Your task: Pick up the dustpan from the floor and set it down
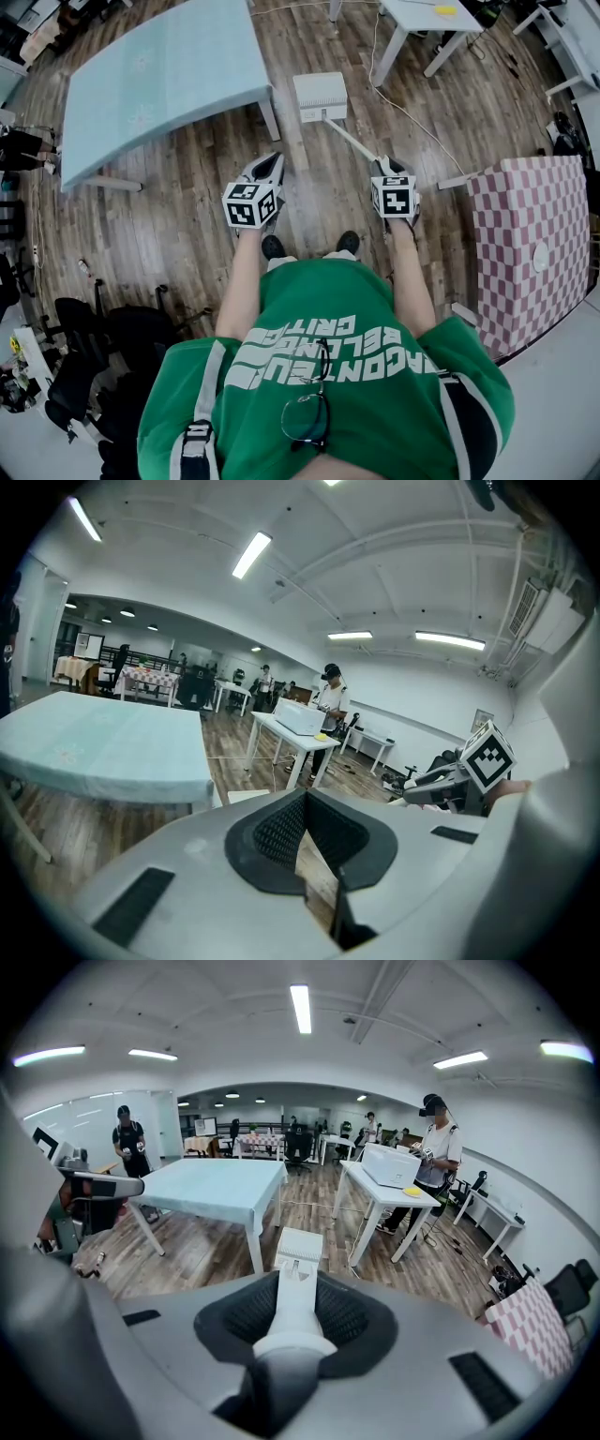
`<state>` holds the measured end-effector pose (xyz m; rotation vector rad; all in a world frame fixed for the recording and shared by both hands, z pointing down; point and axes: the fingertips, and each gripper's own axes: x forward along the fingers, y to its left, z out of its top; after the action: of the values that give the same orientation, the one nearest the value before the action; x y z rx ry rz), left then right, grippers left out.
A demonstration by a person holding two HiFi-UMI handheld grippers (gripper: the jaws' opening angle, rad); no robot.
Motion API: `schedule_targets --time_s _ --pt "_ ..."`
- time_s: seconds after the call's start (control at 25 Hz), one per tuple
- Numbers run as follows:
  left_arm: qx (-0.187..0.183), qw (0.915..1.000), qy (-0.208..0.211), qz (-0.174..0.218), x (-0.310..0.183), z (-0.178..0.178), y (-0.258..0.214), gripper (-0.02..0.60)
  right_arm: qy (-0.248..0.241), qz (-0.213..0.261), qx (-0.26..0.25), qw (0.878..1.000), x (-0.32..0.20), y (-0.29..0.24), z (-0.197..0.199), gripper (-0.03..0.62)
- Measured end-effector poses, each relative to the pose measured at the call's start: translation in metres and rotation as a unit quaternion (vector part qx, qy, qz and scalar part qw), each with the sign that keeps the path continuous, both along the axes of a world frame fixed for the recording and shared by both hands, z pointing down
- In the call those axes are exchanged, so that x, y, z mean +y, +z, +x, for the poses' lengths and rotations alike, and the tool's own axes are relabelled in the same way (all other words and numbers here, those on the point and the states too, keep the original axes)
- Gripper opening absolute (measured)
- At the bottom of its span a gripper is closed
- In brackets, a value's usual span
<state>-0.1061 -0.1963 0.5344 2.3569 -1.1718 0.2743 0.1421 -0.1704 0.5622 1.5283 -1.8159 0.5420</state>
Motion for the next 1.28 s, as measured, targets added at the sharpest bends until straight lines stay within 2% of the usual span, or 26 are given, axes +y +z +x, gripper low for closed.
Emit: schedule_targets --time_s 0.72,1.28 --pt "0.004 0.9999 0.013 -0.01 0.008 0.01 0.007 0.003 0.018 -0.04 0.002 0.999 0.025 0.029 0.013 0.117" --pt "-0.005 0.9967 0.078 -0.022 0.014 0.066 0.013 0.003 0.072 -0.087 0.0 0.994 0.074 0.064 0.057 0.117"
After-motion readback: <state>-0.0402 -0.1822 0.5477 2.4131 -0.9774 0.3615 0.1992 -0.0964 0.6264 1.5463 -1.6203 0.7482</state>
